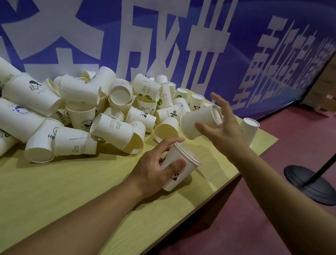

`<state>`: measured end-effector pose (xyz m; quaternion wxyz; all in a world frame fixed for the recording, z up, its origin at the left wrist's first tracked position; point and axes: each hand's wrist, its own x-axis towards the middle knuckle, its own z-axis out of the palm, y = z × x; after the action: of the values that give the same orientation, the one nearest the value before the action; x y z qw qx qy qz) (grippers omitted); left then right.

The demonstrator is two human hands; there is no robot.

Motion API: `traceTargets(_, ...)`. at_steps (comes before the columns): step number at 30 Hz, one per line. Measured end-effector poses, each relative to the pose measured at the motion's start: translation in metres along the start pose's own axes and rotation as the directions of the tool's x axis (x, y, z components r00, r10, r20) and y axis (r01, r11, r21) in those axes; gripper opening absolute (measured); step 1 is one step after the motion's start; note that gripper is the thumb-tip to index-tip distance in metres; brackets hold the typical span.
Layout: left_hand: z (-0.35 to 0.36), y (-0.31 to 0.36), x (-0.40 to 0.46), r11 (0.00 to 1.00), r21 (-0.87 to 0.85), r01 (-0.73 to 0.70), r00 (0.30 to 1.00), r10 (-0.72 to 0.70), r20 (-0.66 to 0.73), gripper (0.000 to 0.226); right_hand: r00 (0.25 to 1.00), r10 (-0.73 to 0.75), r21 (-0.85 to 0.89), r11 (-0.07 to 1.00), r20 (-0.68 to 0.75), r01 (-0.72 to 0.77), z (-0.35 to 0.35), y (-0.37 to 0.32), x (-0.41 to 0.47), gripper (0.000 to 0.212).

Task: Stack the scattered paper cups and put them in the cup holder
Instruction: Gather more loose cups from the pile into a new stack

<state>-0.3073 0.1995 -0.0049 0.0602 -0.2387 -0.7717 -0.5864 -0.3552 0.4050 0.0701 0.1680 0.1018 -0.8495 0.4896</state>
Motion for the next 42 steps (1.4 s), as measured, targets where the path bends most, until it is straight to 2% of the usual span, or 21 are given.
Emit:
traceTargets(3, -0.001, -0.001, 0.000, 1.000, -0.002, 0.008, 1.000, -0.008, -0.015, 0.083, 0.997, -0.063, 0.152, 0.986, -0.034, 0.067, 0.008, -0.008, -0.023, 0.046)
traceTargets(6, -0.001, -0.001, 0.000, 1.000, -0.022, 0.006, 0.999, -0.008, -0.052, 0.086, 0.996, -0.006, 0.390, 0.920, -0.085, 0.039, 0.020, -0.007, -0.039, 0.008)
traceTargets(9, -0.002, 0.001, 0.000, 0.999, -0.044, 0.004, 0.996, -0.008, -0.087, 0.095, 0.991, 0.104, 0.544, 0.838, -0.079, -0.045, 0.030, 0.000, -0.046, 0.008)
traceTargets(11, -0.002, 0.001, 0.001, 0.996, -0.086, 0.009, 0.994, -0.018, -0.109, 0.098, 0.993, 0.109, 0.576, 0.816, -0.055, -0.057, 0.034, 0.002, -0.048, 0.034)
traceTargets(13, -0.003, 0.000, 0.001, 0.994, -0.105, 0.013, 0.993, -0.026, -0.119, 0.096, 0.997, 0.061, 0.557, 0.830, -0.042, -0.027, 0.034, 0.005, -0.048, 0.046)
traceTargets(19, -0.002, -0.002, 0.001, 0.990, -0.139, 0.013, 0.983, -0.038, -0.180, 0.068, 0.995, -0.099, 0.289, 0.952, -0.028, 0.103, 0.045, 0.017, -0.061, 0.041)
traceTargets(23, -0.001, -0.005, 0.003, 0.989, -0.149, 0.017, 0.978, -0.047, -0.202, 0.049, 0.994, -0.112, 0.185, 0.976, -0.012, 0.112, 0.044, 0.026, -0.064, 0.041)
traceTargets(27, 0.001, -0.004, 0.002, 0.998, -0.067, -0.012, 0.984, 0.000, -0.180, 0.040, 0.987, -0.136, -0.155, 0.981, -0.091, 0.120, 0.024, 0.036, -0.035, 0.033)
traceTargets(29, 0.002, -0.003, 0.001, 1.000, -0.017, -0.025, 0.986, 0.022, -0.164, 0.043, 0.981, -0.084, -0.380, 0.925, -0.174, 0.012, 0.010, 0.046, -0.005, 0.036)
traceTargets(32, 0.003, -0.005, 0.001, 0.999, 0.022, -0.036, 0.988, 0.039, -0.151, 0.055, 0.966, -0.004, -0.670, 0.721, -0.259, -0.177, -0.009, 0.059, 0.033, 0.045)
traceTargets(34, 0.003, -0.005, 0.001, 0.999, 0.034, -0.034, 0.989, 0.039, -0.146, 0.060, 0.964, -0.014, -0.788, 0.580, -0.266, -0.209, -0.015, 0.065, 0.049, 0.042)
traceTargets(36, 0.002, -0.005, 0.001, 0.999, 0.034, -0.033, 0.989, 0.037, -0.142, 0.059, 0.966, -0.042, -0.852, 0.483, -0.254, -0.203, -0.017, 0.070, 0.057, 0.037)
traceTargets(39, 0.002, -0.006, 0.002, 0.999, 0.031, -0.016, 0.993, 0.020, -0.119, 0.055, 0.959, -0.011, -0.841, 0.483, -0.284, -0.244, -0.021, 0.073, 0.063, 0.032)
traceTargets(42, 0.002, -0.006, 0.002, 1.000, 0.025, -0.001, 0.996, 0.004, -0.093, 0.050, 0.959, 0.077, -0.764, 0.588, -0.274, -0.265, -0.022, 0.069, 0.061, 0.033)
